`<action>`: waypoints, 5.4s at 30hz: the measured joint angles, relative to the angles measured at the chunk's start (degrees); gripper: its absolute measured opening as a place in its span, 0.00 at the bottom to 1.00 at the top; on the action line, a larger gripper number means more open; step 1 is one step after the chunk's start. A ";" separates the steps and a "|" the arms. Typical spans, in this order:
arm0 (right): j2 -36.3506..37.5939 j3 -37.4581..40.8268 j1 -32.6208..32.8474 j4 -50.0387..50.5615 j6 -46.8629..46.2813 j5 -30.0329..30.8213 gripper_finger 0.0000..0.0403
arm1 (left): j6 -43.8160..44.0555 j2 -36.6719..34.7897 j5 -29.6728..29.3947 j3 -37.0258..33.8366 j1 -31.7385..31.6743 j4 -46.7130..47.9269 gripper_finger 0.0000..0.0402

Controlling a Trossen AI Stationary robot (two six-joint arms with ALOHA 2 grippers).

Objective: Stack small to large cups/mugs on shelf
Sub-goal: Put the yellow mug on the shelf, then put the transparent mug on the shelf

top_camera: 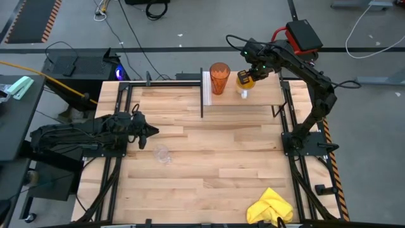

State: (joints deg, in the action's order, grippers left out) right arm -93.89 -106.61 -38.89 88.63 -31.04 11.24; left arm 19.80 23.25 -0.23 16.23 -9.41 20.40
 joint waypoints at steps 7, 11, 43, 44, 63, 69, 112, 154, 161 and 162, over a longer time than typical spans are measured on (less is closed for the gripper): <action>0.00 0.01 0.00 -0.05 0.49 -0.38 0.02 | -0.08 -0.01 0.00 0.00 0.00 0.00 0.13; -0.13 0.02 0.00 -0.07 0.80 -0.37 0.02 | -0.06 0.00 0.00 0.00 0.00 0.00 0.13; -2.04 0.40 -1.20 -2.49 3.66 1.12 0.02 | 0.10 -0.01 0.00 0.00 0.00 0.02 0.13; -1.91 0.44 -1.20 -2.51 3.69 0.98 0.03 | 0.12 0.00 0.00 0.00 0.00 0.02 0.13; -1.62 0.64 -1.16 -3.11 3.80 2.32 0.22 | 0.12 0.01 0.01 0.00 0.00 0.02 0.14; -1.62 -0.77 -1.05 -3.06 4.25 5.27 0.25 | 0.12 0.01 0.00 0.00 0.00 0.02 0.15; -0.68 7.00 23.54 -5.13 -2.36 15.28 0.01 | 0.49 -0.01 -0.17 0.00 0.00 0.00 0.14; -0.59 -2.46 33.57 -8.60 -2.74 8.06 0.04 | 1.20 -0.01 -0.20 0.00 0.00 0.04 0.13; -0.60 -1.27 47.62 -8.91 -5.11 9.01 0.04 | 2.19 0.01 -0.17 0.00 0.00 3.03 0.14; -0.61 -0.32 50.20 -9.43 -6.04 10.71 0.03 | 2.52 0.01 -0.17 0.00 0.00 3.73 0.14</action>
State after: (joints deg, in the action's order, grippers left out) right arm -94.50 -106.93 11.30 79.19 -37.08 21.95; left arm 22.32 23.27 -0.40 16.23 -9.41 24.13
